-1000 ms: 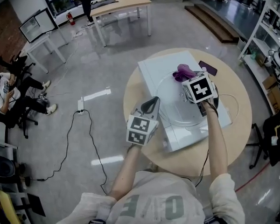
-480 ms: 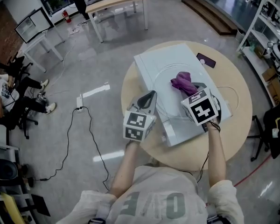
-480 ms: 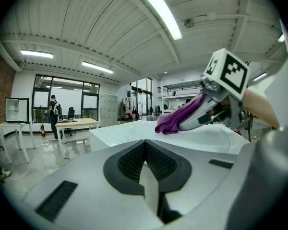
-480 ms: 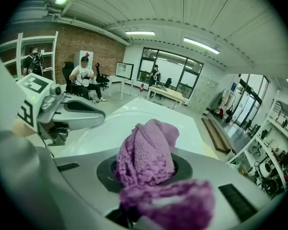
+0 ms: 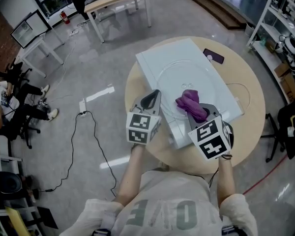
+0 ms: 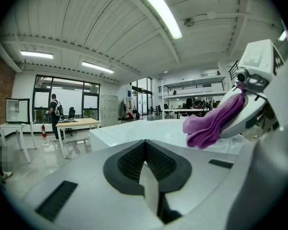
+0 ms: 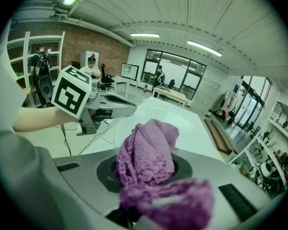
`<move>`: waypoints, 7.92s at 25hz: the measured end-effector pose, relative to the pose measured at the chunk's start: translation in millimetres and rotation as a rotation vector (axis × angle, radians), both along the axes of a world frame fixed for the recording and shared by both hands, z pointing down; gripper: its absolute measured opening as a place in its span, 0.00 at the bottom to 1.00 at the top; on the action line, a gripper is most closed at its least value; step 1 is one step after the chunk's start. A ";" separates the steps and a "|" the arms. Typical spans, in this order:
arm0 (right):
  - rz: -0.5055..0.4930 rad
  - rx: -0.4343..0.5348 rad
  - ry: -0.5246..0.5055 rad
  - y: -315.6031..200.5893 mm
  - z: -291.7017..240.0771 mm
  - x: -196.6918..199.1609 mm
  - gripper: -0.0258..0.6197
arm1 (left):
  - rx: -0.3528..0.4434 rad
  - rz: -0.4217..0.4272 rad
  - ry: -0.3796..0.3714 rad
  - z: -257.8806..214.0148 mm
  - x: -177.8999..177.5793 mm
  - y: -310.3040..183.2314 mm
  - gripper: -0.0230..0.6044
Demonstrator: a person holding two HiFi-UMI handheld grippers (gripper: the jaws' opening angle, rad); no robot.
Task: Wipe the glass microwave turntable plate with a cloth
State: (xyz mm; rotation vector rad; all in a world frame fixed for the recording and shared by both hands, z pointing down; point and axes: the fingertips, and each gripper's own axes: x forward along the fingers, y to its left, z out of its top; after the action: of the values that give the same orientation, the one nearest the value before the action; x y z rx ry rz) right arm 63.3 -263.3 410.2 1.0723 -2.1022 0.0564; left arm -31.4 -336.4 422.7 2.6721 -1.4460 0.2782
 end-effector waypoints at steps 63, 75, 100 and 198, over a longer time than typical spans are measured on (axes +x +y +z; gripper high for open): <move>0.038 -0.042 -0.056 38.9 0.4 42.9 0.11 | 0.003 -0.052 -0.022 3.5 0.8 -1.9 0.04; 0.131 0.086 -0.107 -86.0 -42.0 76.0 0.11 | 0.003 -0.050 -0.018 6.9 8.5 -3.7 0.04; 0.101 -0.021 -0.009 -23.5 -3.8 69.8 0.11 | 0.002 -0.039 -0.037 5.1 -0.3 -3.8 0.04; 0.257 0.038 -0.031 48.1 -1.6 112.1 0.11 | -0.003 -0.063 -0.069 5.9 6.2 -9.2 0.04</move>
State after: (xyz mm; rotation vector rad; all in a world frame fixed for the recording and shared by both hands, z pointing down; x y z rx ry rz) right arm 175.4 -215.3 408.6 1.3668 -1.9884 0.1591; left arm -25.3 -345.6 428.6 2.6334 -1.5436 0.3702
